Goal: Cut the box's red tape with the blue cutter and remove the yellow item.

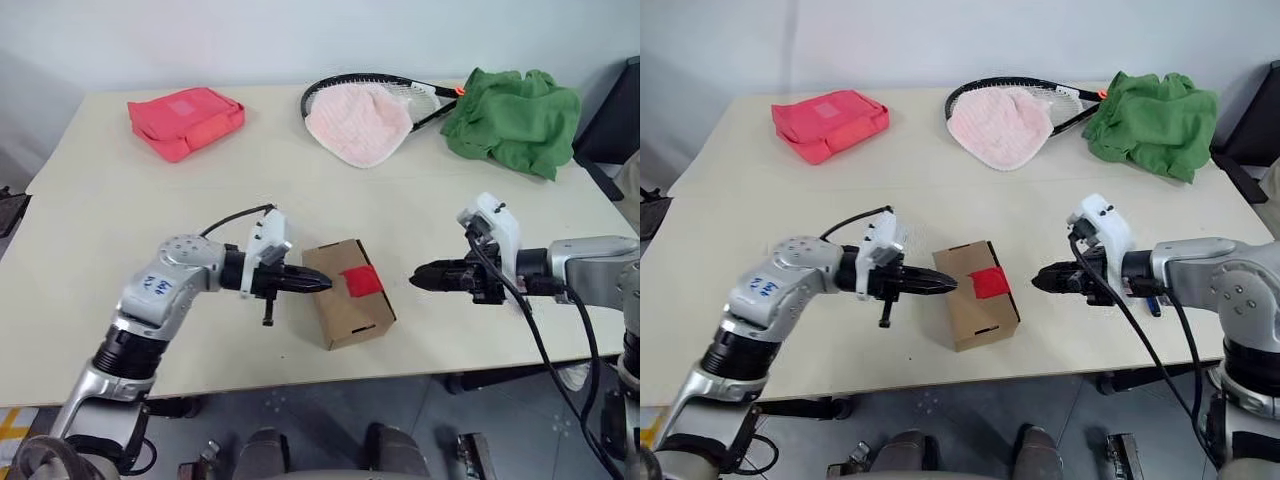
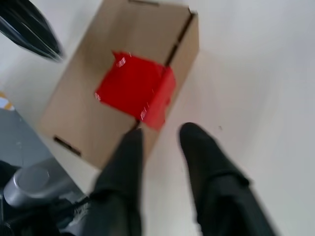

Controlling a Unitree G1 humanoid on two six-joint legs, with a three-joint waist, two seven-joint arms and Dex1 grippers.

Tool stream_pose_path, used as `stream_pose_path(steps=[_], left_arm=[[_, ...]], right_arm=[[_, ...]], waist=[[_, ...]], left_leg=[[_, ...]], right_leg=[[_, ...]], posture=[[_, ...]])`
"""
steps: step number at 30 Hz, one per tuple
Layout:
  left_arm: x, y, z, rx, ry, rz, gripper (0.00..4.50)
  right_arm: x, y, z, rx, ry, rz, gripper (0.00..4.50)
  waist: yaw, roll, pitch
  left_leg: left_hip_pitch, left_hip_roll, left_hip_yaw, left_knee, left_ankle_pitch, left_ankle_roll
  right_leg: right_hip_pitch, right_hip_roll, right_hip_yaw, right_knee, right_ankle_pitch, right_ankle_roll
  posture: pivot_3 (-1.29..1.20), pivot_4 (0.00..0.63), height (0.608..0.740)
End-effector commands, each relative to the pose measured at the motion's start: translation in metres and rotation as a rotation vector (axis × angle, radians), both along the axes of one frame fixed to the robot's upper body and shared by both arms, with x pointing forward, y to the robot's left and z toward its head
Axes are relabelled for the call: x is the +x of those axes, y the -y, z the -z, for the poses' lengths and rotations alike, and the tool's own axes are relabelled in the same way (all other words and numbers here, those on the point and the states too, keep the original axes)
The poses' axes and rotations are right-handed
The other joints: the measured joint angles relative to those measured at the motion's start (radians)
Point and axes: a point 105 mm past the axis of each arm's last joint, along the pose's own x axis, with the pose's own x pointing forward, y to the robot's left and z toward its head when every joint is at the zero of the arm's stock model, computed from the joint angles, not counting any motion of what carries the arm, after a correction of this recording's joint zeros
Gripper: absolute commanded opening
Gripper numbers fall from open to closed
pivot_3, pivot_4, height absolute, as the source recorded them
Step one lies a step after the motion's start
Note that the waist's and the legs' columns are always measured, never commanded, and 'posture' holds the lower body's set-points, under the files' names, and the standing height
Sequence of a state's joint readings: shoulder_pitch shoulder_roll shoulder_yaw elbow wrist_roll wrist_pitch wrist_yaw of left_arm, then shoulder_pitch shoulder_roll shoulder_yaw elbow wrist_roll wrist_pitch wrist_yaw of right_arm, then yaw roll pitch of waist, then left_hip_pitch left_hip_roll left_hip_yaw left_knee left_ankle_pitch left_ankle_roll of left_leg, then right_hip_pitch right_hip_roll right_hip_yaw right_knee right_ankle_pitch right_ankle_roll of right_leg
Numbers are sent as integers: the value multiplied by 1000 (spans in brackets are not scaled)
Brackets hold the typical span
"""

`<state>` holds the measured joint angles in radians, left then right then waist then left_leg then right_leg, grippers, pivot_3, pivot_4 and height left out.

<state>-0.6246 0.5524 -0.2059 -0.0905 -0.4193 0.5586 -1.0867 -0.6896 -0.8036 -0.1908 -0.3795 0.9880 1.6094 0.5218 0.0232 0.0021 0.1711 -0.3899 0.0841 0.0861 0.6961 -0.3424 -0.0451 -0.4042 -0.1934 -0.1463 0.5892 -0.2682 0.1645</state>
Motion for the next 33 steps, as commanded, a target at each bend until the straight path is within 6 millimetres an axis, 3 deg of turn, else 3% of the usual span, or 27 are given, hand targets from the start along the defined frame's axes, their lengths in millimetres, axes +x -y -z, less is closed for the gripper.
stream_pose_path(steps=[1,3,10,17,33], left_arm=[[6,5,-3,21,79,-9,0],[6,8,0,23,79,-10,0],[3,14,3,31,83,-4,0],[1,14,7,48,91,0,0],[3,14,8,59,95,-8,0]], right_arm=[[3,-8,-6,5,5,-1,2694],[6,-14,-5,11,-3,1,3393],[17,-23,7,17,-57,48,3393],[27,-19,16,26,-100,119,3393],[27,-21,31,27,-148,131,3393]], waist=[[0,0,0],[0,0,0],[1,0,0],[1,0,0],[0,0,0]], left_leg=[[0,0,1,0,0,0],[0,0,4,-1,0,0],[0,0,6,-1,0,0],[0,0,8,-1,0,0],[0,0,9,-1,0,1]], right_leg=[[-1,0,1,0,0,0],[-4,0,3,1,0,0],[-6,0,6,2,0,0],[-7,0,8,2,0,0],[-7,0,9,2,0,0]], posture=[[0,150,740],[0,150,740],[0,150,740],[0,150,740],[0,150,740]])
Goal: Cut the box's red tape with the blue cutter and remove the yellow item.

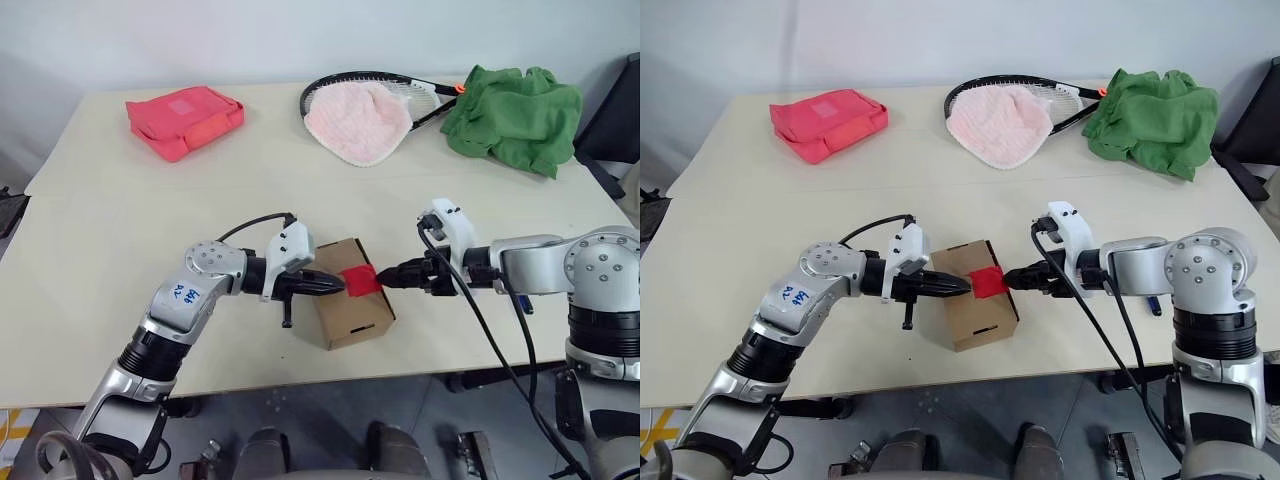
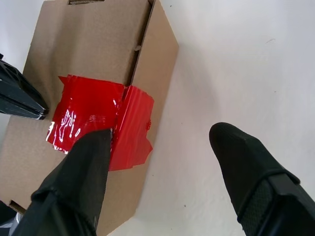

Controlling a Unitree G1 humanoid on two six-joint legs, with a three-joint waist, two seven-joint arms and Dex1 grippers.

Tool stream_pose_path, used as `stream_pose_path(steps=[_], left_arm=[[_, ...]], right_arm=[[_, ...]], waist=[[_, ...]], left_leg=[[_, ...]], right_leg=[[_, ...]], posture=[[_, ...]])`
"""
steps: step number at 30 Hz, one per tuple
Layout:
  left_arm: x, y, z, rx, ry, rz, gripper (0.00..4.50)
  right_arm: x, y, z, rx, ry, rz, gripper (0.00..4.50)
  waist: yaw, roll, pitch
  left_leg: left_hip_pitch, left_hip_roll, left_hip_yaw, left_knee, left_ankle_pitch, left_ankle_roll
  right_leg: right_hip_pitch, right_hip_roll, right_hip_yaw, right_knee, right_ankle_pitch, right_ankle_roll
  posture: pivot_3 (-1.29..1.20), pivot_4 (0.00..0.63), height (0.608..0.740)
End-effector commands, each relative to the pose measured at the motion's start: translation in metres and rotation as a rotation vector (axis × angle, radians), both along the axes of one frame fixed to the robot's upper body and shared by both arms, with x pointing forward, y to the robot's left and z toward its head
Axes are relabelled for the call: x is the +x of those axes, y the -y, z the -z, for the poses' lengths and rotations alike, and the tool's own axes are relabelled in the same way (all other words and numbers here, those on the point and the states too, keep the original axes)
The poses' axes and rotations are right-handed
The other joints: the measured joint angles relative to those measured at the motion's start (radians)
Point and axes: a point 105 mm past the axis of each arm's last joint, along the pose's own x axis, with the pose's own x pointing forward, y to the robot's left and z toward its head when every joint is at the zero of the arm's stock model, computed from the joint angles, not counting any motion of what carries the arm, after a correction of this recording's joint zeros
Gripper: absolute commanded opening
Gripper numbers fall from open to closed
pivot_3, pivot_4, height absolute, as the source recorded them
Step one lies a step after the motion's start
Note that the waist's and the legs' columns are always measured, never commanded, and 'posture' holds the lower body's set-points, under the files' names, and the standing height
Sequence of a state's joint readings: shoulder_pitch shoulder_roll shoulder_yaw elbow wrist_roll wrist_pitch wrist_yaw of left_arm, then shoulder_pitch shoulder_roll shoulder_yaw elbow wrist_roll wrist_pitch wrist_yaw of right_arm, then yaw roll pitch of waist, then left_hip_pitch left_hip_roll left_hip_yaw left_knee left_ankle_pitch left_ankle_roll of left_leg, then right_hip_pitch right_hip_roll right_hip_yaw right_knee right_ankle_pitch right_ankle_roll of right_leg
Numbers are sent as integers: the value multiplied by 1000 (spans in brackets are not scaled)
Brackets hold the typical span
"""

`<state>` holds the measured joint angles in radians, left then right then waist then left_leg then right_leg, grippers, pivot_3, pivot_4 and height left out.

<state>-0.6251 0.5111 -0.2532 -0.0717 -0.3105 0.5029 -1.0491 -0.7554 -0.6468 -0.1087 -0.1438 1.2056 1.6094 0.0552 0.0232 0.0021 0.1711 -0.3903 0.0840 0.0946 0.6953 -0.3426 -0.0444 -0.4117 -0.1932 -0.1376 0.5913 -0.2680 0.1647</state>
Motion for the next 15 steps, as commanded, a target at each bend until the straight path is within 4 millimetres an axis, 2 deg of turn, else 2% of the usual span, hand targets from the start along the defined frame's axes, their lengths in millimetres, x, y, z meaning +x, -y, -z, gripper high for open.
stream_pose_path(steps=[1,10,15], left_arm=[[-3,4,-5,1,34,22,0],[-3,5,-5,5,31,27,0],[-2,5,-5,7,29,28,0]], right_arm=[[-2,-2,3,9,-11,-11,3393],[0,15,17,-76,-44,47,3393],[0,10,18,-97,-41,24,3393]], waist=[[-1,0,0],[1,0,0],[1,0,0]], left_leg=[[0,0,0,0,0,0],[0,0,0,0,0,0],[0,0,0,0,0,0]], right_leg=[[0,0,0,0,0,0],[0,0,1,0,0,0],[0,0,1,0,0,0]], posture=[[0,150,740],[0,150,740],[0,150,740]])
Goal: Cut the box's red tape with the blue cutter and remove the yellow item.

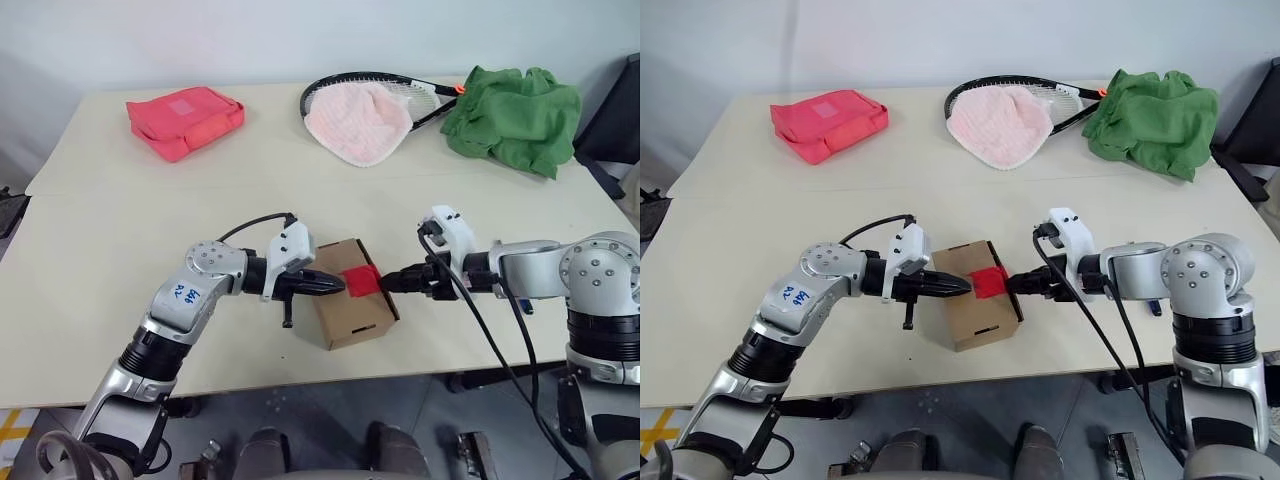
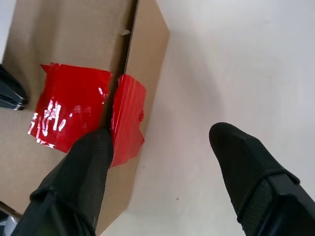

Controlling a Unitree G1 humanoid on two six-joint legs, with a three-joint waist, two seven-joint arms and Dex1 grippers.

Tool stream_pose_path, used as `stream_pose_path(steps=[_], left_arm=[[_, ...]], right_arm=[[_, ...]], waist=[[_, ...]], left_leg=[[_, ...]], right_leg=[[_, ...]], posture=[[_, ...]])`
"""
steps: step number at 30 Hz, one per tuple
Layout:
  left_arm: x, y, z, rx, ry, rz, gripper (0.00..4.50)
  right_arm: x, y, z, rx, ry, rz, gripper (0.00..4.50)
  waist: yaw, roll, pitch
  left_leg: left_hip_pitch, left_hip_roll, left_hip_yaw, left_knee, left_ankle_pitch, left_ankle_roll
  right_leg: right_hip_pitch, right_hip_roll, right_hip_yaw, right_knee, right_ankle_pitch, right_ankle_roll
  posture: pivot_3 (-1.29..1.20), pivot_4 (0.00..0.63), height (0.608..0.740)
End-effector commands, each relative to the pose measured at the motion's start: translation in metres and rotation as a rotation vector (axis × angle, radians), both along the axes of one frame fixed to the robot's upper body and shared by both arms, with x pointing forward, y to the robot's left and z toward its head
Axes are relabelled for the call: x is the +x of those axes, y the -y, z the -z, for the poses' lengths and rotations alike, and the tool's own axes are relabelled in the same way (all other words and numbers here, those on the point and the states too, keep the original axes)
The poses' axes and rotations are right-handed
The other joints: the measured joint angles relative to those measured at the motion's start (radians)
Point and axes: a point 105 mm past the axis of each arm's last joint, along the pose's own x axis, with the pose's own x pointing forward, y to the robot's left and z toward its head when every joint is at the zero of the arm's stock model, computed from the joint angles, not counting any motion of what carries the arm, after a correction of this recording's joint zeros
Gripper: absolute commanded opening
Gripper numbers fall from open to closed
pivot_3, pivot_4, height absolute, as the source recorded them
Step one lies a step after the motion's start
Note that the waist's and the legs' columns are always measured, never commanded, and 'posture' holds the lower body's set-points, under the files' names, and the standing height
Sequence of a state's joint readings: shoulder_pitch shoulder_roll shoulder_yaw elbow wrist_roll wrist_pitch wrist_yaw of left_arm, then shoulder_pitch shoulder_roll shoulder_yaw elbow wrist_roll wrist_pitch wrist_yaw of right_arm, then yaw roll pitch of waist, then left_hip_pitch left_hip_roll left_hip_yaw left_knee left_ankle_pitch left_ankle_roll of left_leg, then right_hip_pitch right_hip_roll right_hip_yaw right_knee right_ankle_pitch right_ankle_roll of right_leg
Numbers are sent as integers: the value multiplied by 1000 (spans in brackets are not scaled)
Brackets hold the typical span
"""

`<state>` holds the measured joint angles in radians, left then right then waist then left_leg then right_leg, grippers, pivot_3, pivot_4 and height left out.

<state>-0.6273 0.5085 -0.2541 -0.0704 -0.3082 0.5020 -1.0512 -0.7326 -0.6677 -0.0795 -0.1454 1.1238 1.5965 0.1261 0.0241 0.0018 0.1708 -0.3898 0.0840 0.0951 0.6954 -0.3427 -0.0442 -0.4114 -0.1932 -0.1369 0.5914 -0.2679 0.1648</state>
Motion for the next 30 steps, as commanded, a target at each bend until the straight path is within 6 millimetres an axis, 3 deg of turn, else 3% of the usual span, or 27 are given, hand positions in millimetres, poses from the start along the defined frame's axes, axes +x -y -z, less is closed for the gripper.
stream_pose_path(steps=[1,8,18,23,26,30], left_arm=[[-2,5,-5,7,28,26,0],[-1,11,-3,7,30,33,0],[-2,12,2,18,12,33,0],[-2,10,5,27,1,27,0],[-2,11,5,29,6,28,0],[-2,9,3,31,19,27,0]], right_arm=[[-1,0,9,-64,-20,-5,3393],[3,-10,15,-114,-31,-23,3393],[18,25,13,-224,-4,89,3393],[17,26,12,-198,-5,78,3393],[17,16,-6,-78,27,36,3393],[18,21,-24,42,-9,30,3393]], waist=[[0,0,0],[-4,-1,0],[-2,-1,-1],[-2,-1,-1],[-2,-1,-1],[-1,-1,-1]], left_leg=[[0,0,0,0,0,0],[1,0,0,0,0,0],[1,0,1,1,0,0],[1,0,1,0,0,0],[0,0,1,0,0,0],[0,0,2,0,0,0]], right_leg=[[0,0,0,0,0,0],[0,0,0,1,0,0],[0,0,2,2,0,0],[-1,0,2,1,0,0],[-1,0,2,1,0,0],[-1,0,2,1,0,0]], posture=[[0,150,740],[0,150,740],[0,150,740],[0,150,740],[0,150,740],[0,150,740]])
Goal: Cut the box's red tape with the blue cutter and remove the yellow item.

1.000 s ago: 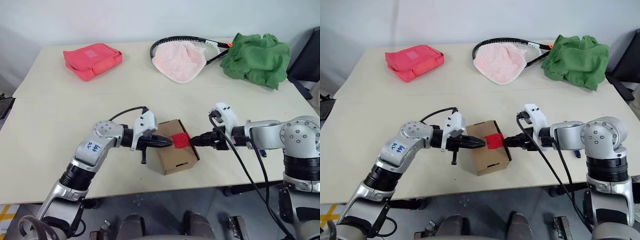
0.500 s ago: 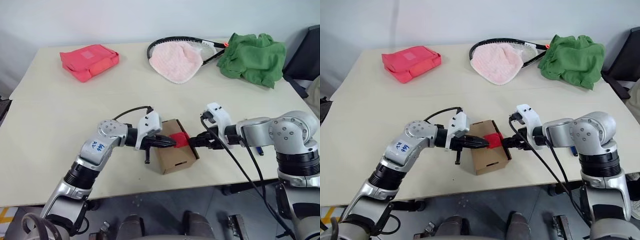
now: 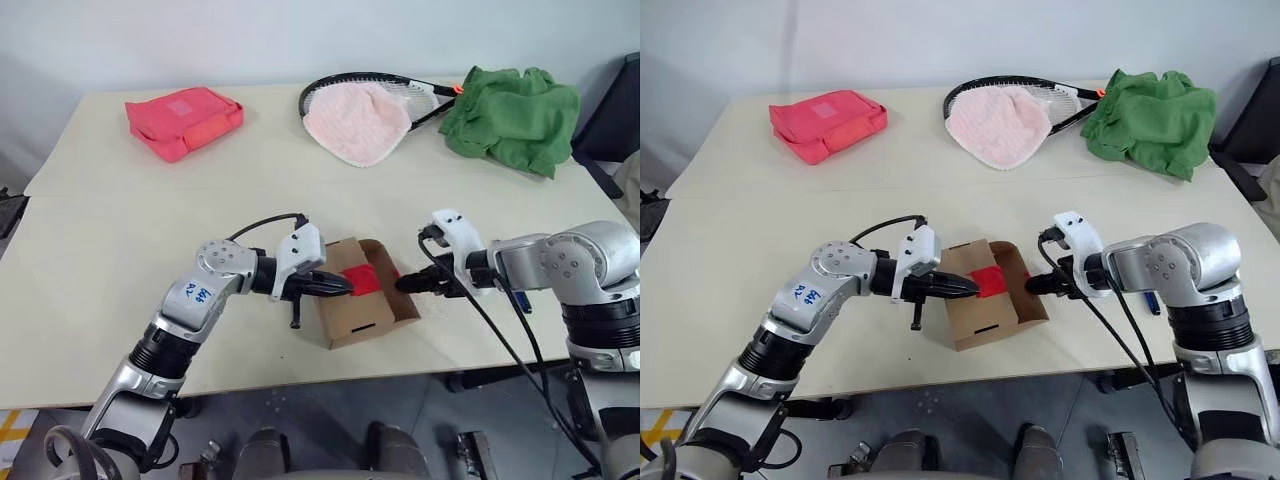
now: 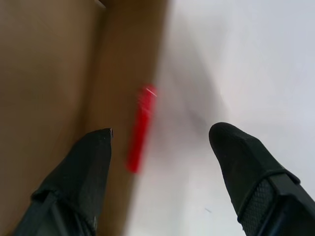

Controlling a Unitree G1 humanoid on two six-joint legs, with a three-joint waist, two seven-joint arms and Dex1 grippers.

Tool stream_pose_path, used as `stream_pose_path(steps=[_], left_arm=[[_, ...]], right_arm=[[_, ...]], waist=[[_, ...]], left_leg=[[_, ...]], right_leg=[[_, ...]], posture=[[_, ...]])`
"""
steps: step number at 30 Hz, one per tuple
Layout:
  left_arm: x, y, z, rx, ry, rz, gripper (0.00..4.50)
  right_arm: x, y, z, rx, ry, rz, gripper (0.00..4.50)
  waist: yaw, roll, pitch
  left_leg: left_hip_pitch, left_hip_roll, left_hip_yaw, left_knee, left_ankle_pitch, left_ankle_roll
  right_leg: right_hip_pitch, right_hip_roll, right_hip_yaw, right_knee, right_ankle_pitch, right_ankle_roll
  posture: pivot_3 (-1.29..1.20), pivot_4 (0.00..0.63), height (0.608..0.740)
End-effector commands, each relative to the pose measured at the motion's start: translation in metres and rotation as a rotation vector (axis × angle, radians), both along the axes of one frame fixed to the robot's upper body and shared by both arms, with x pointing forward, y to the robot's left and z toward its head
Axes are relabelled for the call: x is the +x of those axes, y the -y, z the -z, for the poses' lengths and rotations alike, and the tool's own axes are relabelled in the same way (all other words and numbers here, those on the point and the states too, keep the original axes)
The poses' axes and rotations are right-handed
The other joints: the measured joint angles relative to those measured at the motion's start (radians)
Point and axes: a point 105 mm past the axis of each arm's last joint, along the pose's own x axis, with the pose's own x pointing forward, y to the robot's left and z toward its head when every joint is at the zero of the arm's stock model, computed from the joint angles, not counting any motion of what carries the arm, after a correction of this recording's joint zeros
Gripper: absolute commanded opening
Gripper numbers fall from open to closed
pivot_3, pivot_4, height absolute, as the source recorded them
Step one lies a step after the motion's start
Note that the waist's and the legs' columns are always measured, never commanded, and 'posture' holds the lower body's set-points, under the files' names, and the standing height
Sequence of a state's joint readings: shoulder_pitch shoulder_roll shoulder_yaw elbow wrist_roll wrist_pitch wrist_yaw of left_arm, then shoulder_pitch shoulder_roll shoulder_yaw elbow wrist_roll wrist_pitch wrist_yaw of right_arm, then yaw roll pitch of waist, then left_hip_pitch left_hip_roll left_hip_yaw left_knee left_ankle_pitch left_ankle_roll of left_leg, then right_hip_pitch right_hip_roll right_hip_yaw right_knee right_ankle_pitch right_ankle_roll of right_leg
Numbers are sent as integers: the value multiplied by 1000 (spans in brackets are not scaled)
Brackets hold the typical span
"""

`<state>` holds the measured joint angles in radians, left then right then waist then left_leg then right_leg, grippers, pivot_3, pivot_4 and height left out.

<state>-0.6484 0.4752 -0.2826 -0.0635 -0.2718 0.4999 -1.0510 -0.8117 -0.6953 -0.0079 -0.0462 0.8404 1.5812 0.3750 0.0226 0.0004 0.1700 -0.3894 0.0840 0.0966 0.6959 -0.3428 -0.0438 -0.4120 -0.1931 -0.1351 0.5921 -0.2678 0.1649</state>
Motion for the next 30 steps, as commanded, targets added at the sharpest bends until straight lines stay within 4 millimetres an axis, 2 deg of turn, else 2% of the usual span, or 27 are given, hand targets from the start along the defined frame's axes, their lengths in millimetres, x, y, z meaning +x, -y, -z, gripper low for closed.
stream_pose_path(steps=[1,5,12,18,20,24,30], left_arm=[[-2,-3,1,13,7,2,0],[-2,-5,0,15,11,-1,0],[-4,-6,-1,15,14,-3,0],[-5,-9,-2,22,14,-13,0],[-6,-10,-2,25,13,-16,0],[-6,-12,-2,28,12,-21,0],[-7,-13,-3,33,14,-25,0]], right_arm=[[-1,7,-23,107,-4,-11,3393],[-3,6,-12,196,-122,-38,3393],[2,3,9,241,-199,-57,3393],[-4,-12,25,296,-269,-137,3393],[-4,-15,29,304,-276,-151,3008],[3,-17,38,306,-276,-139,1871],[8,-28,42,334,-268,-173,1871]], waist=[[1,0,0],[-1,0,0],[-3,0,0],[-4,0,0],[-4,0,0],[-9,0,0],[-30,0,0]], left_leg=[[0,0,0,0,0,0],[0,0,0,-1,0,0],[0,0,1,-1,0,0],[0,0,1,-1,0,0],[0,0,1,-1,0,0],[0,0,1,0,0,0],[2,0,1,0,0,0]], right_leg=[[0,0,0,0,0,0],[0,0,0,-1,0,0],[0,0,0,0,0,0],[0,0,0,0,0,0],[0,0,0,0,0,0],[0,0,0,0,0,0],[0,0,0,1,0,0]], posture=[[0,150,740],[0,150,740],[0,150,740],[0,150,740],[0,150,740],[0,150,740],[0,150,740]])
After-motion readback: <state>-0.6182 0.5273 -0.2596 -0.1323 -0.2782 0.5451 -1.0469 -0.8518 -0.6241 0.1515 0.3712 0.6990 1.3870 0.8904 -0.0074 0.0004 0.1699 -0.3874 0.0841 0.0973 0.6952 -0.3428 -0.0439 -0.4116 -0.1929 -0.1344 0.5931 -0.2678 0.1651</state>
